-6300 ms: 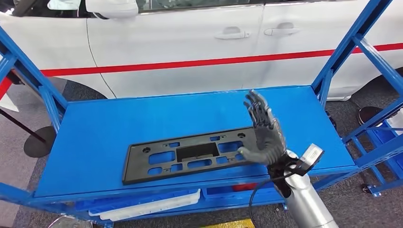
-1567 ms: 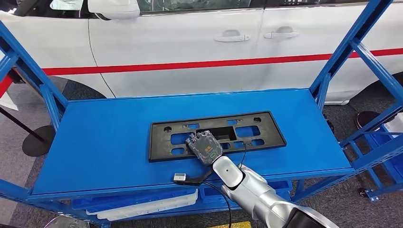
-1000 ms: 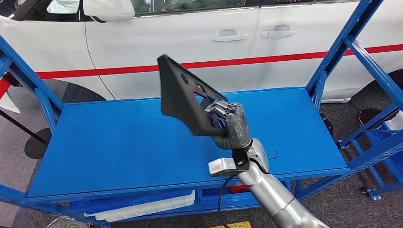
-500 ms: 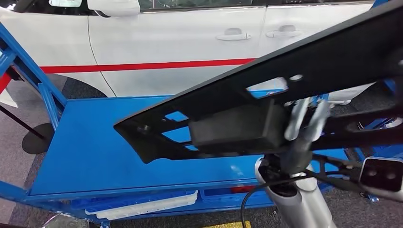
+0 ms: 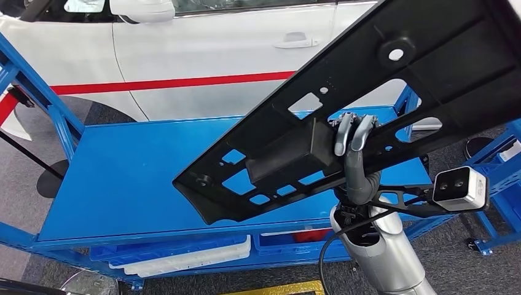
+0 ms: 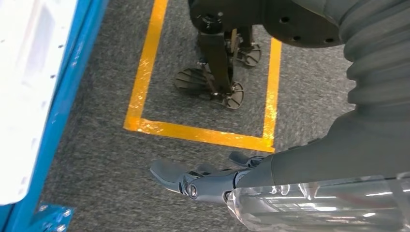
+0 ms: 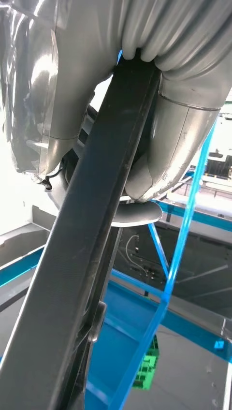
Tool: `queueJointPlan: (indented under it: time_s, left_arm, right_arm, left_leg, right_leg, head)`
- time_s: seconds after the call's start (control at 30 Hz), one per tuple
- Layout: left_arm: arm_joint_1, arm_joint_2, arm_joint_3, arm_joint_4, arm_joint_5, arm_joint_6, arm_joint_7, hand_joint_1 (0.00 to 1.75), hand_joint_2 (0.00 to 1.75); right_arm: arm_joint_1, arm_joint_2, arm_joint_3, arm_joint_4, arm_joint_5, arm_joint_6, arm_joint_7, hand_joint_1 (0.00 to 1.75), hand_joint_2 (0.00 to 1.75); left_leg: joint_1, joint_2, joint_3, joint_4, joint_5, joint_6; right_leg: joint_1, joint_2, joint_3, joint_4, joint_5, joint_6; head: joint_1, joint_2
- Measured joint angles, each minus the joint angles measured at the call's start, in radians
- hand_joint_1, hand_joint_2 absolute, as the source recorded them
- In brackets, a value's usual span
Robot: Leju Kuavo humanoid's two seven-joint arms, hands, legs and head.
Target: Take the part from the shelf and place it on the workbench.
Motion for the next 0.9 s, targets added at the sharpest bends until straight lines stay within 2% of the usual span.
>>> queueJointPlan:
  time_s: [0.07, 0.1, 0.13, 0.17, 0.2, 0.27, 0.3, 0.33, 0.43, 0.47, 0.5, 0.53, 0.6, 0.63, 0.67, 0.7, 0.73, 0.77, 0.8, 0.83, 0.87, 0.9]
  left_arm:
    - [0.0, 0.002, 0.0, 0.0, -0.001, 0.0, 0.001, 0.0, 1.75]
    - [0.0, 0.002, 0.0, 0.0, -0.002, 0.0, 0.001, 0.0, 1.75]
    - [0.0, 0.003, 0.0, 0.0, -0.002, 0.001, 0.002, 0.0, 1.75]
    - [0.0, 0.004, 0.0, 0.0, -0.002, 0.001, 0.002, 0.0, 1.75]
    - [0.0, 0.004, 0.0, 0.0, -0.002, 0.001, 0.002, 0.0, 1.75]
    - [-0.003, 0.006, 0.0, 0.0, -0.002, 0.002, 0.002, 0.0, 1.75]
    - [-0.004, 0.006, 0.0, 0.0, -0.002, 0.004, 0.005, 0.0, 1.75]
    - [-0.006, 0.007, 0.0, 0.0, -0.002, 0.008, 0.011, 0.0, 1.75]
    - [-0.003, 0.008, 0.001, 0.0, 0.001, 0.027, 0.036, 0.0, 1.75]
    - [-0.002, 0.008, 0.001, 0.0, 0.001, 0.032, 0.043, 0.0, 1.75]
    - [-0.001, 0.007, 0.002, 0.0, -0.002, 0.035, 0.048, 0.0, 1.75]
    - [-0.002, 0.007, 0.002, 0.0, -0.008, 0.038, 0.052, 0.0, 1.75]
    - [-0.002, 0.007, -0.001, 0.0, -0.028, 0.039, 0.06, 0.0, 1.75]
    - [-0.001, 0.007, -0.004, 0.0, -0.039, 0.041, 0.065, 0.0, 1.75]
    - [0.0, 0.007, -0.009, 0.0, -0.048, 0.042, 0.071, 0.0, 1.75]
    - [0.0, 0.007, -0.013, 0.0, -0.053, 0.046, 0.079, 0.0, 1.75]
    - [0.0, 0.007, -0.016, 0.0, -0.057, 0.05, 0.088, 0.0, 1.75]
    - [0.001, 0.007, -0.019, 0.0, -0.059, 0.055, 0.1, 0.0, 1.75]
    - [0.001, 0.007, -0.02, 0.0, -0.061, 0.059, 0.112, 0.0, 1.75]
    - [0.001, 0.007, -0.021, 0.0, -0.064, 0.061, 0.123, 0.0, 1.75]
    - [0.001, 0.007, -0.022, 0.0, -0.067, 0.062, 0.132, 0.0, 1.75]
    - [0.001, 0.007, -0.023, 0.0, -0.072, 0.061, 0.139, 0.0, 1.75]
  right_arm:
    - [0.004, -0.001, 0.003, 0.007, 0.0, 0.002, -0.002, 1.71, 1.75]
    - [0.007, -0.002, 0.004, 0.011, 0.0, 0.002, -0.002, 1.71, 1.75]
    - [0.009, -0.002, 0.005, 0.015, 0.0, 0.002, -0.002, 1.71, 1.75]
    - [0.011, -0.002, 0.006, 0.019, 0.0, 0.002, -0.002, 1.71, 1.75]
    - [0.012, -0.003, 0.006, 0.022, 0.0, 0.001, -0.002, 1.71, 1.75]
    - [0.012, -0.004, 0.006, 0.026, 0.0, 0.001, -0.002, 1.71, 1.75]
    - [0.012, -0.004, 0.006, 0.028, 0.002, 0.001, -0.002, 1.71, 1.75]
    - [0.012, -0.005, 0.007, 0.029, 0.005, 0.002, -0.001, 1.71, 1.75]
    - [0.017, -0.006, 0.022, 0.041, 0.04, 0.007, -0.001, 1.71, 1.75]
    - [0.019, -0.008, 0.03, 0.047, 0.061, 0.008, -0.01, 1.71, 1.75]
    - [0.021, -0.01, 0.039, 0.053, 0.085, 0.006, -0.025, 1.71, 1.75]
    - [0.024, -0.016, 0.051, 0.062, 0.114, 0.001, -0.052, 1.71, 1.75]
    - [0.033, -0.031, 0.079, 0.077, 0.169, -0.01, -0.105, 1.71, 1.75]
    - [0.041, -0.038, 0.094, 0.081, 0.193, -0.013, -0.123, 1.71, 1.75]
    - [0.052, -0.042, 0.107, 0.08, 0.212, -0.013, -0.129, 1.71, 1.75]
    - [0.064, -0.043, 0.118, 0.074, 0.229, -0.01, -0.13, 1.71, 1.75]
    - [0.074, -0.042, 0.128, 0.065, 0.243, -0.005, -0.13, 1.71, 1.75]
    - [0.082, -0.039, 0.14, 0.05, 0.253, 0.001, -0.13, 1.71, 1.75]
    - [0.087, -0.035, 0.152, 0.032, 0.261, 0.009, -0.13, 1.71, 1.75]
    - [0.091, -0.03, 0.162, 0.013, 0.266, 0.016, -0.129, 1.71, 1.75]
    - [0.094, -0.025, 0.171, -0.004, 0.27, 0.022, -0.128, 1.71, 1.75]
    - [0.097, -0.022, 0.177, -0.016, 0.271, 0.026, -0.128, 1.71, 1.75]
  left_leg:
    - [0.001, 0.003, -0.045, 0.129, -0.088, -0.003]
    - [0.002, 0.003, -0.064, 0.194, -0.123, -0.004]
    - [0.001, 0.003, -0.07, 0.233, -0.141, -0.003]
    - [0.001, 0.003, -0.056, 0.234, -0.14, -0.001]
    - [0.0, 0.003, -0.023, 0.194, -0.124, 0.003]
    - [-0.007, 0.004, 0.077, 0.046, -0.083, 0.018]
    - [-0.011, 0.004, 0.113, -0.014, -0.069, 0.024]
    - [-0.014, 0.004, 0.133, -0.051, -0.062, 0.029]
    - [-0.017, 0.005, 0.129, -0.067, -0.043, 0.041]
    - [-0.016, 0.007, 0.124, -0.07, -0.032, 0.047]
    - [-0.013, 0.008, 0.117, -0.074, -0.02, 0.053]
    - [-0.011, 0.01, 0.106, -0.076, -0.009, 0.057]
    - [-0.011, 0.011, 0.08, -0.075, 0.011, 0.06]
    - [-0.011, 0.01, 0.066, -0.074, 0.02, 0.059]
    - [-0.01, 0.01, 0.053, -0.072, 0.028, 0.057]
    - [-0.009, 0.01, 0.04, -0.069, 0.036, 0.054]
    - [-0.008, 0.01, 0.028, -0.066, 0.043, 0.05]
    - [-0.007, 0.01, 0.017, -0.061, 0.049, 0.045]
    - [-0.007, 0.01, 0.009, -0.056, 0.054, 0.039]
    - [-0.007, 0.01, 0.003, -0.052, 0.06, 0.032]
    - [-0.007, 0.01, 0.0, -0.051, 0.066, 0.026]
    - [-0.007, 0.01, -0.001, -0.052, 0.073, 0.019]
  right_leg:
    - [0.004, -0.003, -0.016, 0.0, 0.013, -0.01]
    - [0.008, -0.005, -0.025, 0.0, 0.02, -0.012]
    - [0.012, -0.006, -0.035, 0.001, 0.027, -0.014]
    - [0.015, -0.007, -0.044, 0.003, 0.033, -0.014]
    - [0.018, -0.007, -0.053, 0.004, 0.039, -0.014]
    - [0.023, -0.007, -0.067, 0.008, 0.051, -0.012]
    - [0.025, -0.007, -0.072, 0.01, 0.056, -0.008]
    - [0.025, -0.008, -0.076, 0.012, 0.062, -0.004]
    - [0.022, -0.01, -0.083, 0.01, 0.077, 0.012]
    - [0.021, -0.008, -0.089, 0.017, 0.067, 0.018]
    - [0.019, -0.006, -0.1, 0.039, 0.04, 0.024]
    - [0.017, -0.004, -0.117, 0.083, -0.003, 0.029]
    - [0.009, -0.002, -0.156, 0.214, -0.096, 0.039]
    - [0.005, -0.002, -0.165, 0.269, -0.118, 0.043]
    - [0.002, -0.002, -0.159, 0.294, -0.117, 0.046]
    - [-0.001, -0.002, -0.135, 0.283, -0.097, 0.048]
    - [-0.004, -0.002, -0.094, 0.237, -0.071, 0.05]
    - [-0.006, -0.002, -0.04, 0.165, -0.055, 0.051]
    - [-0.005, 0.0, 0.009, 0.094, -0.052, 0.048]
    - [-0.003, 0.003, 0.044, 0.04, -0.055, 0.043]
    - [0.0, 0.005, 0.063, 0.008, -0.061, 0.038]
    - [0.003, 0.006, 0.063, 0.001, -0.06, 0.03]
  head:
    - [0.0, 0.0]
    - [0.0, 0.0]
    - [0.0, 0.0]
    - [0.0, 0.0]
    - [0.0, 0.0]
    - [0.0, 0.0]
    - [0.0, 0.0]
    - [0.0, 0.0]
    - [0.0, 0.0]
    - [0.0, 0.0]
    - [0.0, 0.0]
    - [0.0, 0.0]
    - [0.0, 0.0]
    - [0.0, 0.0]
    - [0.0, 0.0]
    - [0.0, 0.0]
    - [0.0, 0.0]
    - [0.0, 0.0]
    - [0.0, 0.0]
    - [0.0, 0.0]
    - [0.0, 0.0]
    - [0.0, 0.0]
